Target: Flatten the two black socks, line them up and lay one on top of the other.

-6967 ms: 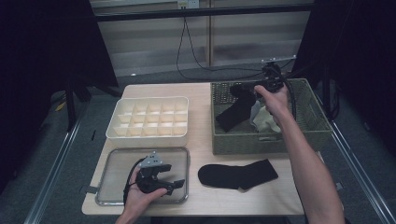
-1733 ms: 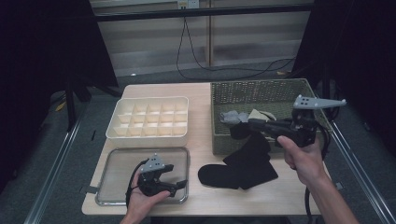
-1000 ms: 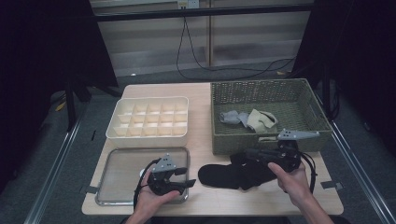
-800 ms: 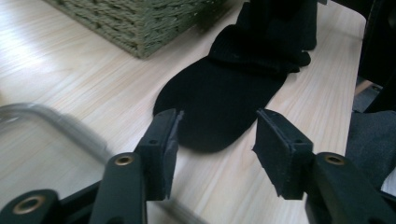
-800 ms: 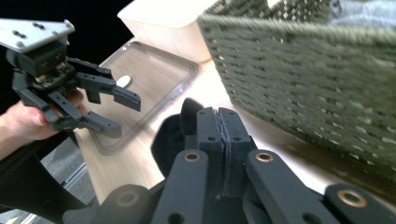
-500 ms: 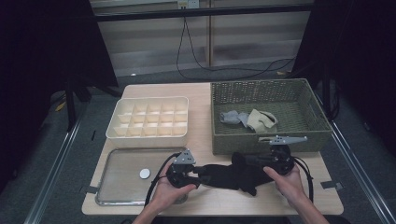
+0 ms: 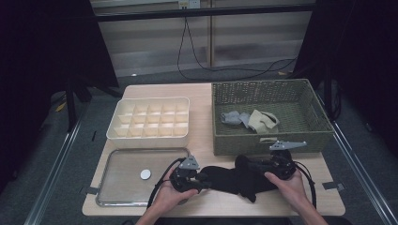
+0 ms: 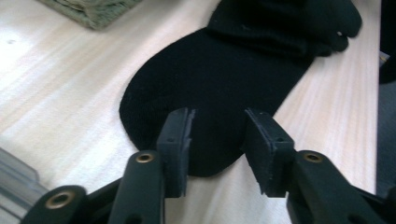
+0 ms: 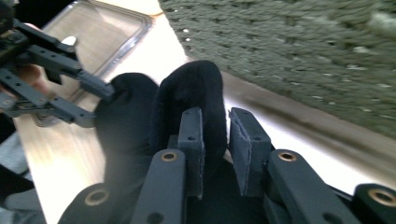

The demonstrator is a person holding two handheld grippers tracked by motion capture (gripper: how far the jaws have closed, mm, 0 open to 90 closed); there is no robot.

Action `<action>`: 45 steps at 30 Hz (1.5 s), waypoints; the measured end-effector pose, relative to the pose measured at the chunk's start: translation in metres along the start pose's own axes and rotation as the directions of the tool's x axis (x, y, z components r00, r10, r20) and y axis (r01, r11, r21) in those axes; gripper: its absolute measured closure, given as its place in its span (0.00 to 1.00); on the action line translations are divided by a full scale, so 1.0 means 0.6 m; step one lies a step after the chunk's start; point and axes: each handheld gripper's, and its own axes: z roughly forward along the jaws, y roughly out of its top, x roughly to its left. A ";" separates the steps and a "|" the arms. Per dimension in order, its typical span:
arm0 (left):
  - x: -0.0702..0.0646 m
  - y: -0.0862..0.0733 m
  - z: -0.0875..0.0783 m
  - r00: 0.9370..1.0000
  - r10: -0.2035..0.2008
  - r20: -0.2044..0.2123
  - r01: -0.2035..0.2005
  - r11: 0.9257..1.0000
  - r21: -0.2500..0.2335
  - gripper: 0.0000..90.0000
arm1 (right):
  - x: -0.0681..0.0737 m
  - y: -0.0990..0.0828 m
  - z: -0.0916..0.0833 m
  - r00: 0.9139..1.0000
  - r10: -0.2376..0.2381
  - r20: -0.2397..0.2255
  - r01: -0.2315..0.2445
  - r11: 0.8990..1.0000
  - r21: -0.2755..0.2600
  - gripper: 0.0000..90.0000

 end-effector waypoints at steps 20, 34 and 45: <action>-0.013 -0.010 -0.005 1.000 -0.018 0.003 0.018 1.000 -0.008 0.70 | 0.039 -0.013 -0.042 0.999 -0.013 -0.039 0.012 1.000 -0.019 0.76; -0.016 -0.008 -0.005 1.000 0.009 -0.006 -0.009 1.000 0.007 0.68 | 0.066 -0.006 0.033 0.996 -0.041 -0.085 0.050 0.993 0.103 0.78; -0.017 -0.008 -0.004 1.000 0.018 -0.004 -0.018 1.000 0.002 0.66 | 0.065 -0.013 0.058 0.994 -0.073 -0.081 0.085 0.984 0.158 0.68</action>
